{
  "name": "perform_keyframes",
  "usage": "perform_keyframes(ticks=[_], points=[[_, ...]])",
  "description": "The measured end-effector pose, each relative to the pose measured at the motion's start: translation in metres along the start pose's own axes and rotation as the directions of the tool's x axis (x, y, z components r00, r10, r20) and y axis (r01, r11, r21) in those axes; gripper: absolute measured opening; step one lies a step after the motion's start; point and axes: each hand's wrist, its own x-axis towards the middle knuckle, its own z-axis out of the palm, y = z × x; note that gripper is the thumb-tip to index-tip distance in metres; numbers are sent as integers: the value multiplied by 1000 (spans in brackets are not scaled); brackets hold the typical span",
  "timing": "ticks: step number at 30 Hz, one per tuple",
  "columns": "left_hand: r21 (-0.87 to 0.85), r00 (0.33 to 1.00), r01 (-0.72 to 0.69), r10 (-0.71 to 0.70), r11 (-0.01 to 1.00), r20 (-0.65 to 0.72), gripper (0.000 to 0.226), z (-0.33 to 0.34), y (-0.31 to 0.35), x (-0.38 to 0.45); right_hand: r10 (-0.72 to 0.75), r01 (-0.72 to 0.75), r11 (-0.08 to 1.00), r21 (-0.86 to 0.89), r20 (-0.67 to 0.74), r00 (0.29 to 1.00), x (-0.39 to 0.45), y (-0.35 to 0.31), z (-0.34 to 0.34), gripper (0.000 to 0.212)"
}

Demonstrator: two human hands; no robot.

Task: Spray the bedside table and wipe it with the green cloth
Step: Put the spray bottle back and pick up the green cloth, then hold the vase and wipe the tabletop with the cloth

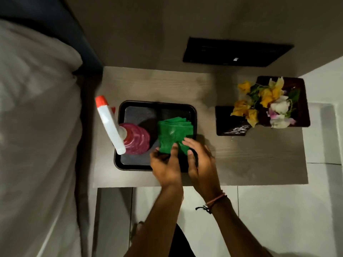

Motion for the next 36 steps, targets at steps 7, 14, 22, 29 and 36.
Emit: perform_keyframes(ticks=[7, 14, 22, 29, 36], points=[[135, 798, -563, 494, 815, 344, 36, -19, 7, -43, 388, -293, 517, 804, 85, 918, -22, -20, -29, 53], [167, 140, -985, 374, -41, 917, 45, -57, -1, -103, 379, -197, -342, 919, 327, 866, -81, -26, -73, 61], [40, -174, -888, 415, -458, 893, 64, 24, 68, -119, 573, 146, -442, 885, 154, 805, -109, 13, -77, 38], [125, 71, -673, 105, -729, 992, 98, 155, 87, -109, 639, 208, -415, 886, 121, 760, -96, 33, -66, 70], [45, 123, -707, -61, -706, 991, 93, 202, 134, -97, 839, 300, -24, 954, -144, 525, -52, 9, -70, 39]])
